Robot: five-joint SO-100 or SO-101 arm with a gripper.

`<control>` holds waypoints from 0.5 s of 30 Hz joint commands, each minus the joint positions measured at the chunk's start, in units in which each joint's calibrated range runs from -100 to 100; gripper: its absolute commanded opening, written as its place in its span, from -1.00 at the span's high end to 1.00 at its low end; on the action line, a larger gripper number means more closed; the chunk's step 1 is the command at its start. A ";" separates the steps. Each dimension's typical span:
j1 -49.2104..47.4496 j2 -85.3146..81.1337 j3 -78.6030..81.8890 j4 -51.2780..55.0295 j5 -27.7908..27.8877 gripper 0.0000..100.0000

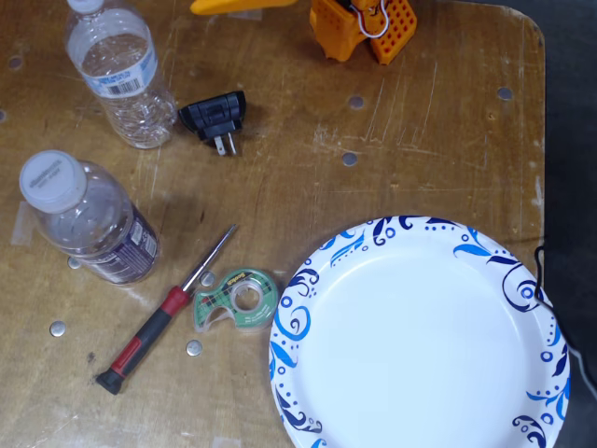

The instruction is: Move the bottles to the plate

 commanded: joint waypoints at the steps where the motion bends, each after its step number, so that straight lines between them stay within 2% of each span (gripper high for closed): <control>1: 0.42 -0.41 -6.44 7.23 -0.25 0.14; 5: 3.65 -0.33 -6.17 8.27 -0.35 0.11; 9: 8.50 0.51 -2.21 5.40 -4.42 0.13; 15: 9.26 6.33 -0.86 0.27 -5.10 0.13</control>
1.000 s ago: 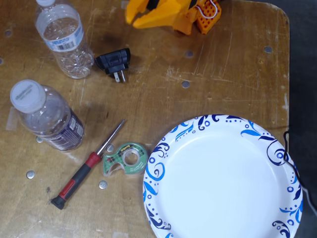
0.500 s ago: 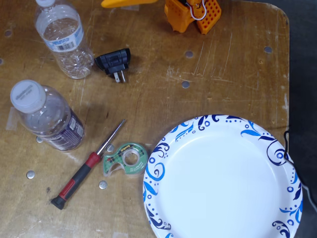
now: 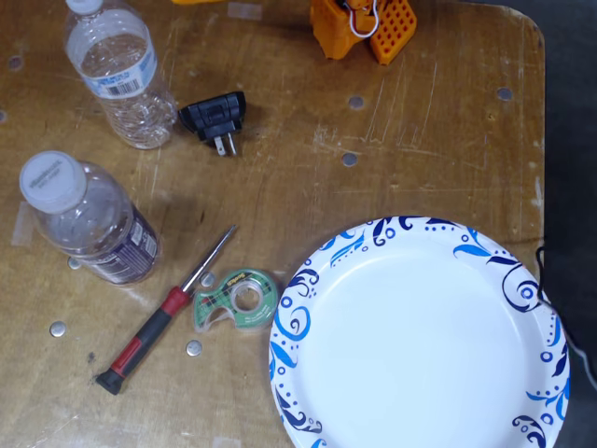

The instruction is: Move the bottles to the plate

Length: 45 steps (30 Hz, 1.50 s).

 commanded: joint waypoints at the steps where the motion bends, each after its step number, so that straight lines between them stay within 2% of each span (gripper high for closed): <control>1: 0.69 5.17 -0.23 -3.85 -0.25 0.13; 14: 1.01 25.15 -3.29 -24.65 -0.25 0.13; 21: 3.92 33.58 -9.24 -25.09 0.11 0.13; 30: 6.30 35.94 -11.22 -25.17 1.52 0.13; 45: 5.76 46.40 -18.97 -25.17 1.42 0.13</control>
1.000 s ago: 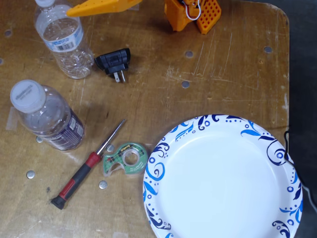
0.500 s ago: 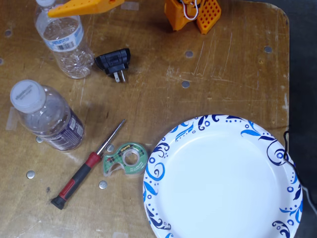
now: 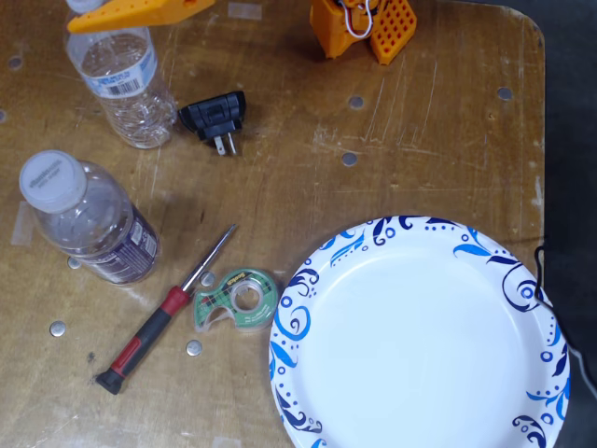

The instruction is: Move the bottles to the plate

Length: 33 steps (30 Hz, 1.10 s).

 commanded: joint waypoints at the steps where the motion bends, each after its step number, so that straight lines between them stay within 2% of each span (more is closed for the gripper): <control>1: -0.09 1.43 -3.41 -1.09 0.06 0.13; 5: -0.31 1.60 -2.33 -1.00 0.06 0.15; 11: 0.66 1.26 -1.88 -1.00 0.06 0.52; 13: 0.66 1.18 -1.88 -1.00 0.06 0.58; 30: 3.14 1.18 2.27 -1.09 0.06 0.60; 33: 3.57 1.18 2.45 -1.09 0.06 0.72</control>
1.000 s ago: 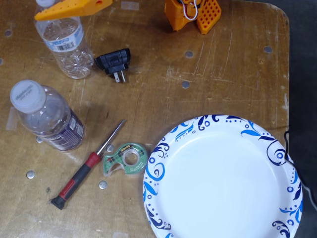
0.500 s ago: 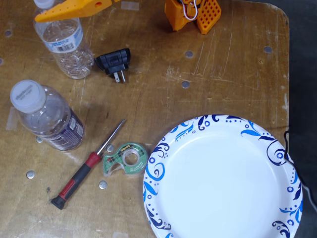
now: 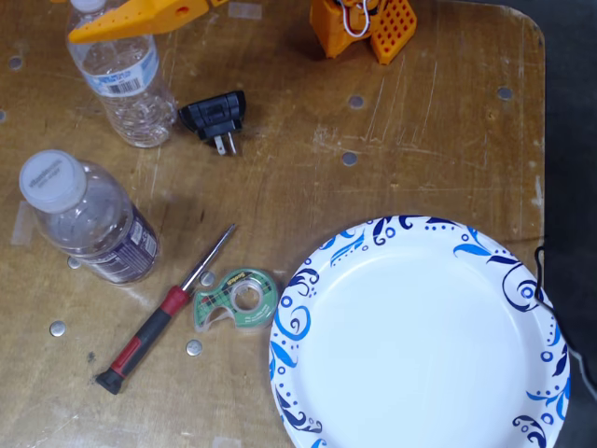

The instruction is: Move the bottles to the plate

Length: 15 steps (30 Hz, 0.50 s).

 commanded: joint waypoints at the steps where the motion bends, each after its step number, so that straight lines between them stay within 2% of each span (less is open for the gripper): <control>1: 1.34 -0.67 -0.25 -1.00 0.06 0.79; 5: 1.67 -0.67 -1.24 -1.00 0.11 0.97; 11: 0.91 -0.67 -1.42 -1.18 0.06 0.96; 15: 0.48 -0.67 -1.42 -4.92 0.06 0.98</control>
